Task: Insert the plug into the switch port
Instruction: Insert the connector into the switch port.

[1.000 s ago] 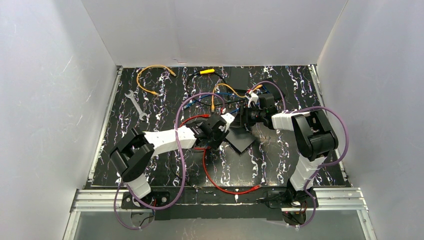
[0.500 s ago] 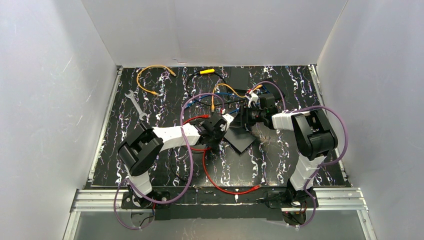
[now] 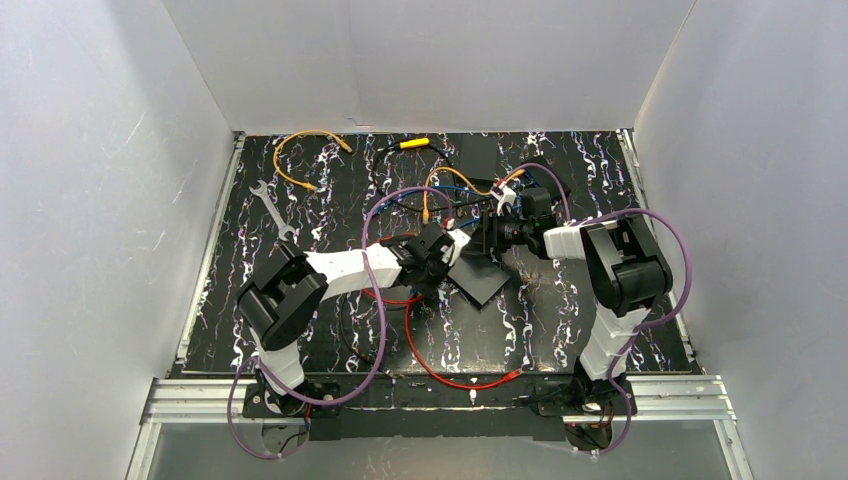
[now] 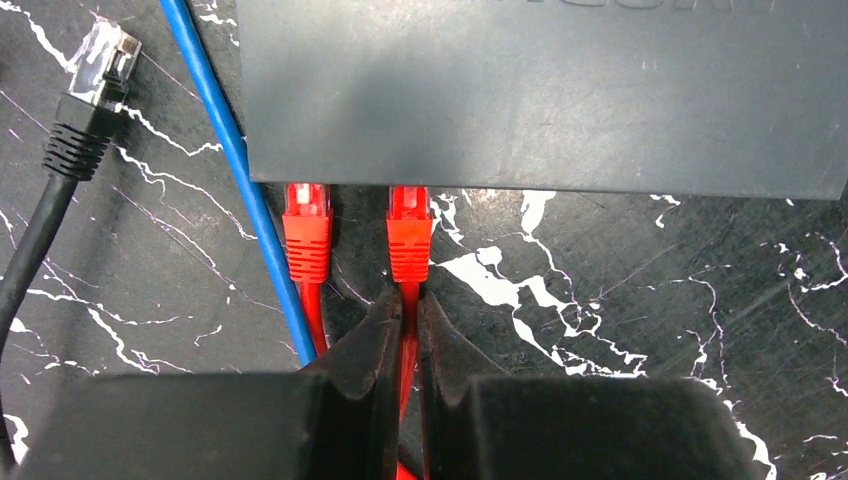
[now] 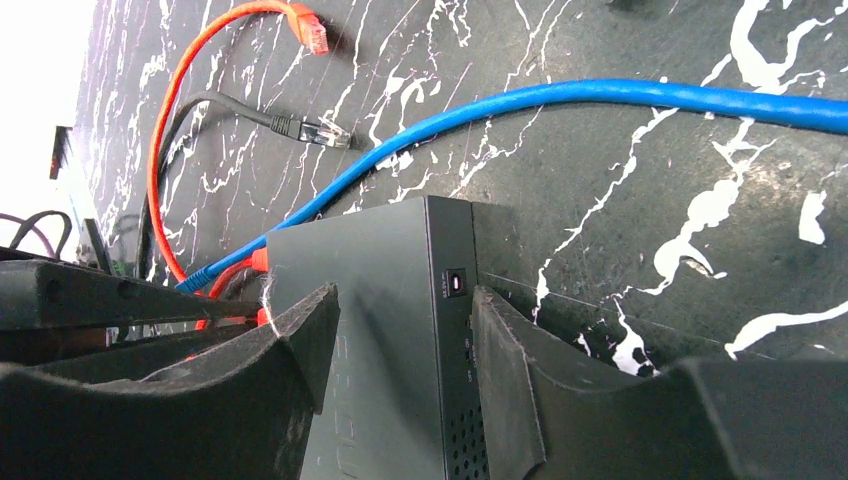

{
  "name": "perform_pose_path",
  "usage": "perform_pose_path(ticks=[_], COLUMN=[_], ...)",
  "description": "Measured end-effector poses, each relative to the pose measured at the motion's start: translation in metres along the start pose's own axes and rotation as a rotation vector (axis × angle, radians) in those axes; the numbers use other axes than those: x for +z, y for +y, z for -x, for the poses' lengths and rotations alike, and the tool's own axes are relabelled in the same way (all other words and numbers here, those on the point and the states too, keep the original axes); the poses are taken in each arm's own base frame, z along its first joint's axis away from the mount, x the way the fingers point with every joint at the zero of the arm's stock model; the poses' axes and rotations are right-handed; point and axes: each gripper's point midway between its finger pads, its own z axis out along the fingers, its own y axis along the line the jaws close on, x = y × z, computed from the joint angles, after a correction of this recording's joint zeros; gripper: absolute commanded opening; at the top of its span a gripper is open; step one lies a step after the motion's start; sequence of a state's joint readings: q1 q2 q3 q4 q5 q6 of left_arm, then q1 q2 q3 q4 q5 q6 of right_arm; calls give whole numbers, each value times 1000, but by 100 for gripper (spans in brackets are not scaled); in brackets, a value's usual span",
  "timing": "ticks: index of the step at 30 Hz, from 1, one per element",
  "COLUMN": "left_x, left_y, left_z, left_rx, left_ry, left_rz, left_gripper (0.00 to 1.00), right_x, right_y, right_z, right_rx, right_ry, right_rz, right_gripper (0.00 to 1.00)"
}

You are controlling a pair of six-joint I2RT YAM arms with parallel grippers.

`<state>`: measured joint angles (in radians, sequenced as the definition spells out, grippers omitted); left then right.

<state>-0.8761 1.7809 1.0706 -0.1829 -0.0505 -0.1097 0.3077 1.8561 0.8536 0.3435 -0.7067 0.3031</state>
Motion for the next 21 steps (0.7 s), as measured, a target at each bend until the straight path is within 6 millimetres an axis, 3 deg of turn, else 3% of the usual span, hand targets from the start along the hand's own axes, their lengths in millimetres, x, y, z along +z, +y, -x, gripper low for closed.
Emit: perform_pose_path(ticks=[14, 21], left_x=[-5, 3], left_y=[0, -6], left_z=[9, 11], left_rx=[55, 27], left_ry=[46, 5], left_rz=[-5, -30], left_gripper=[0, 0], right_x=[7, -1], right_y=[1, -7], right_z=[4, 6], right_rx=[-63, -50], right_ry=[-7, -27], right_rz=[12, -43], right_gripper=[59, 60])
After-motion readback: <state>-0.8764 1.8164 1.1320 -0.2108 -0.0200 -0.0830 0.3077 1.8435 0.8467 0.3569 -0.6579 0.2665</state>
